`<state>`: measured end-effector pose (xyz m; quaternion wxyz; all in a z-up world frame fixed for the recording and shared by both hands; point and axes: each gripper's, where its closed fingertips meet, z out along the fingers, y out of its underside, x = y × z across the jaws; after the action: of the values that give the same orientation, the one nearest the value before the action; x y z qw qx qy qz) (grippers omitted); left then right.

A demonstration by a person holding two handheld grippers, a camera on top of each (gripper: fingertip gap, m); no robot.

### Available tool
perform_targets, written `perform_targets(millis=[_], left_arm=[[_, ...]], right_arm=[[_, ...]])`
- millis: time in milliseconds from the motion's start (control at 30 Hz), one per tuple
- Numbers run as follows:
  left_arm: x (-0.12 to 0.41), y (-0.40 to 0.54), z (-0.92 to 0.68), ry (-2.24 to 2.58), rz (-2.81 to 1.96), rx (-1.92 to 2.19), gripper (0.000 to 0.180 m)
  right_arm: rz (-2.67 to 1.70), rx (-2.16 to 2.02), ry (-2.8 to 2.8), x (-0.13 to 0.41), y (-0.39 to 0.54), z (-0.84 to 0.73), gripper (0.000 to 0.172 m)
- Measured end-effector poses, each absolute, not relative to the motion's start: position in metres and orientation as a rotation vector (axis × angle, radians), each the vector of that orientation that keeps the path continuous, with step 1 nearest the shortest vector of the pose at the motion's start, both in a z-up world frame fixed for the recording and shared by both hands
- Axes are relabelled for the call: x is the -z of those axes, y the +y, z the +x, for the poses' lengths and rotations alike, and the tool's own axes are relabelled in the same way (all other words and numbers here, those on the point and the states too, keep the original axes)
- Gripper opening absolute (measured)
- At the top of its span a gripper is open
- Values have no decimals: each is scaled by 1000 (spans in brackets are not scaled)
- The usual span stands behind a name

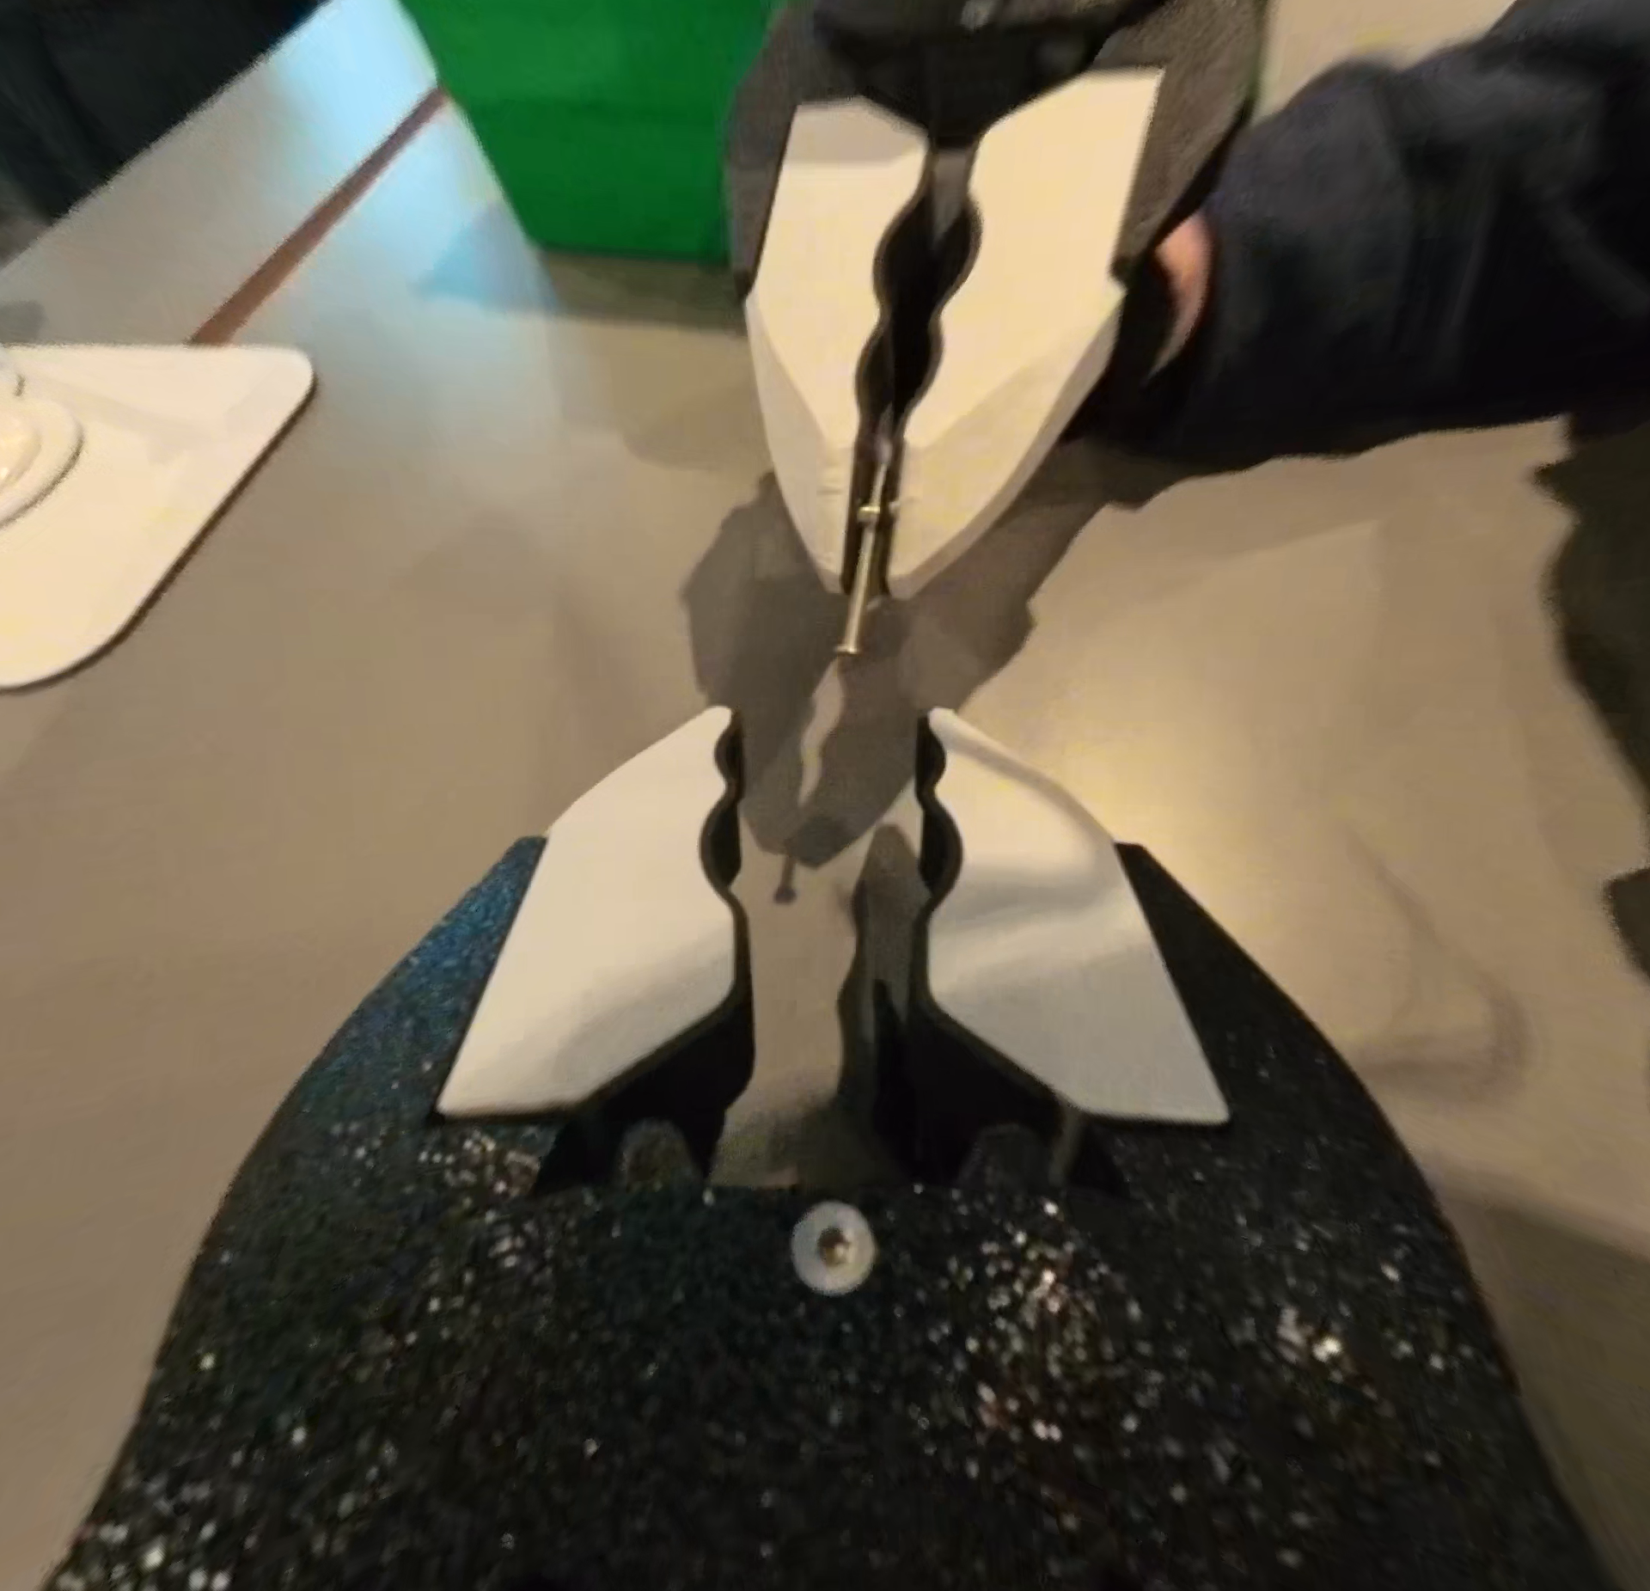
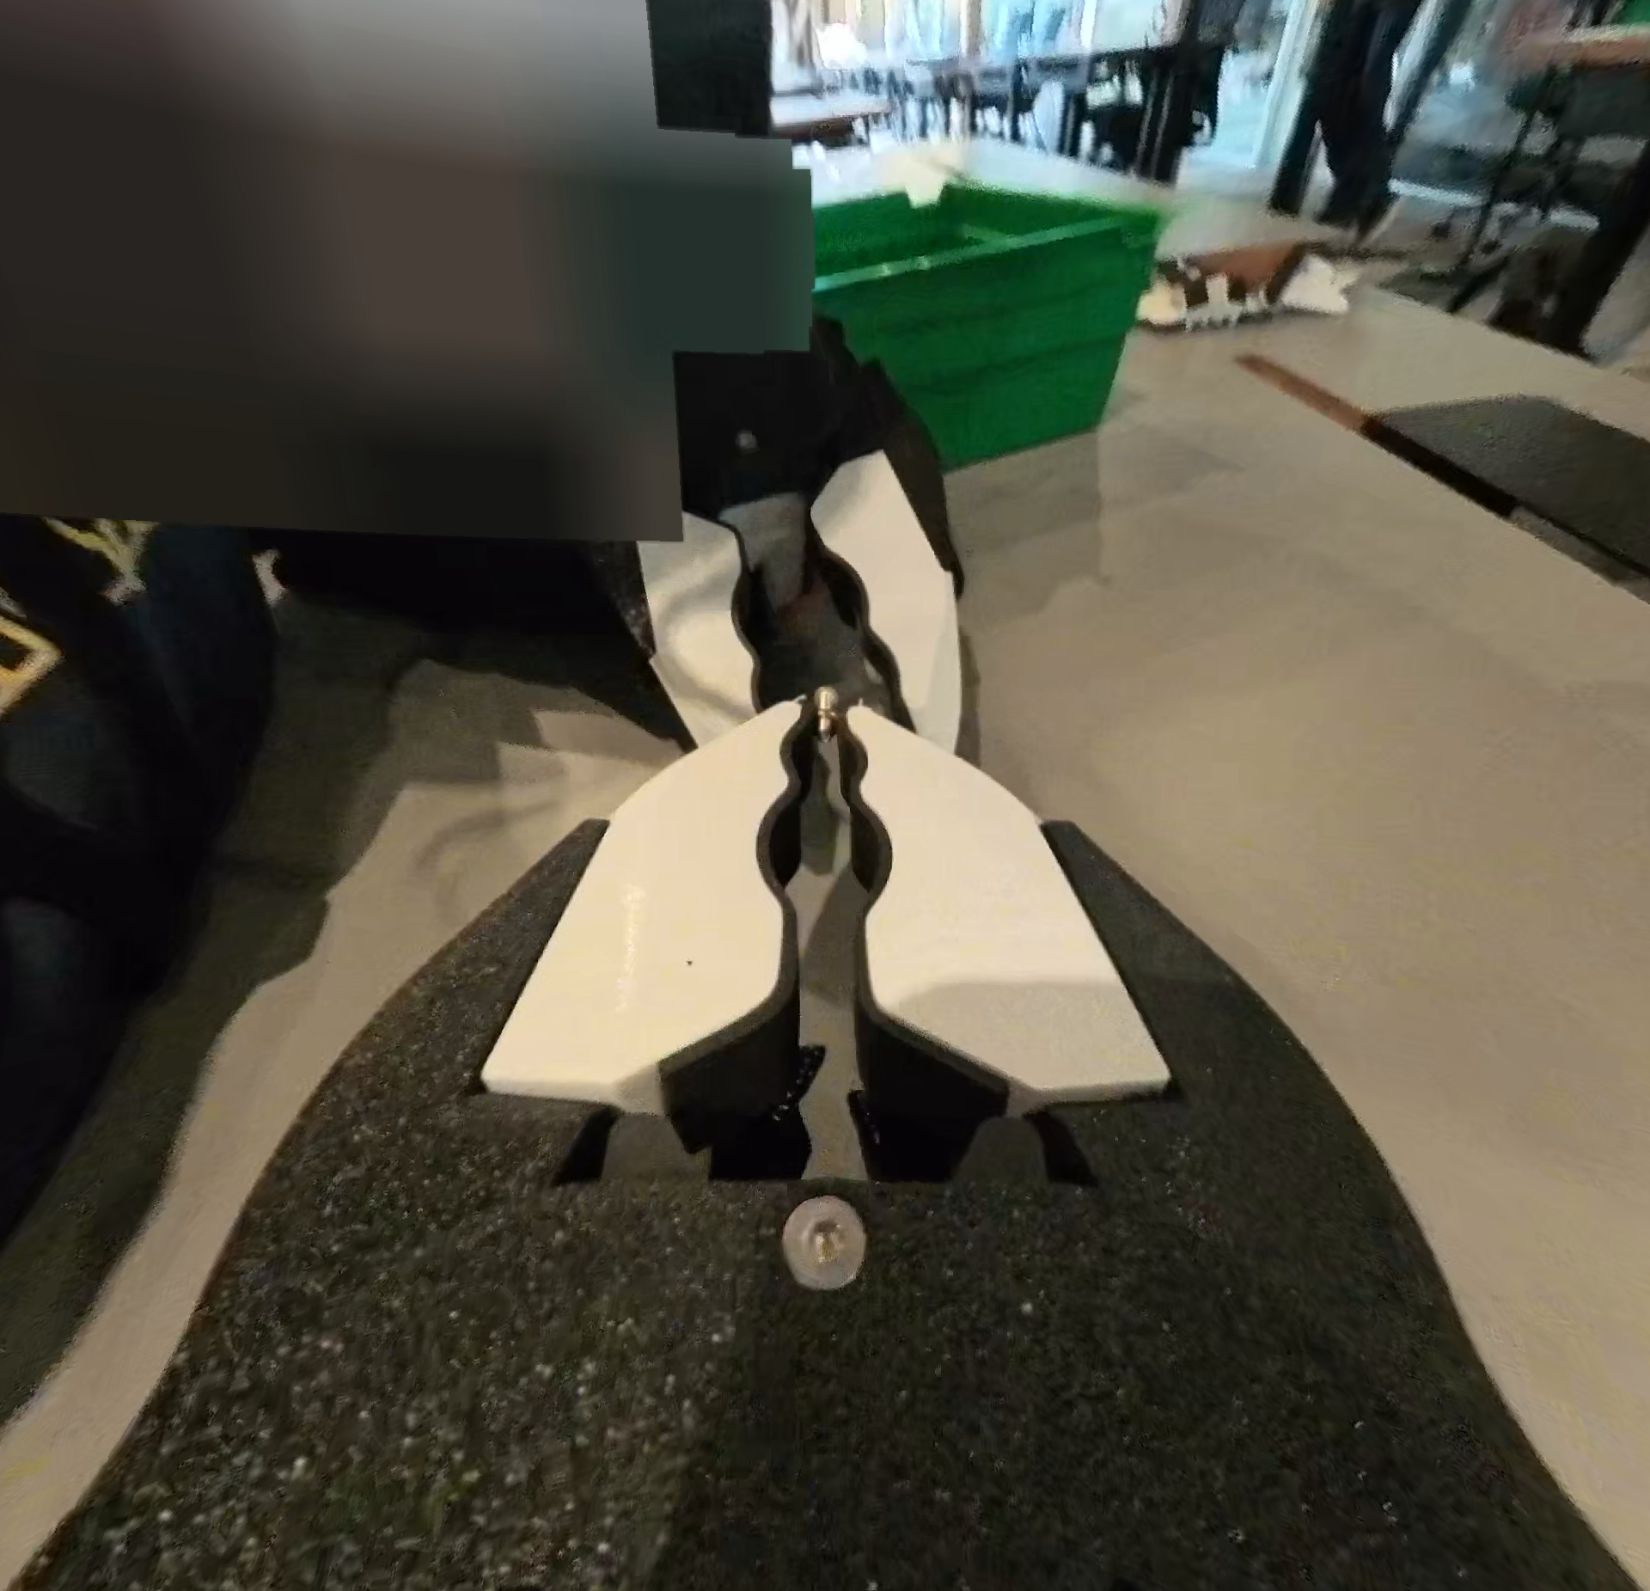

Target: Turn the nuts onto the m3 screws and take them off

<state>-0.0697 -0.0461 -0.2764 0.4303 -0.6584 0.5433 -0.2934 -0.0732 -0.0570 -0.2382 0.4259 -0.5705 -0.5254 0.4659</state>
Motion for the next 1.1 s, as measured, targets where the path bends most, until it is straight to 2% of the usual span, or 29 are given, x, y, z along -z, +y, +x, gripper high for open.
perform_targets(millis=[33,367,467,833,1033,1067,1100], left_arm=[[270,-51,-68,1350,-1609,801,34],[225,-67,-70,1151,-1423,1309,27],[222,-70,-72,1142,-1403,1390,17],[225,-69,-71,1152,-1419,1378,5],[226,-69,-71,1156,-1418,1335,4],[228,-69,-70,1168,-1418,1316,4],[231,-69,-70,1189,-1432,1277,3]], right_arm=[[-1402,-1205,-1293,234,-58,-72,5],[-1285,-1317,-1250,218,-64,-73,5],[-1279,-1310,-1265,219,-66,-74,5],[-1243,-1296,-1284,218,-71,-77,5],[-1242,-1286,-1280,218,-70,-77,5],[-1238,-1277,-1277,218,-71,-77,7],[-1245,-1261,-1259,217,-69,-76,17]])
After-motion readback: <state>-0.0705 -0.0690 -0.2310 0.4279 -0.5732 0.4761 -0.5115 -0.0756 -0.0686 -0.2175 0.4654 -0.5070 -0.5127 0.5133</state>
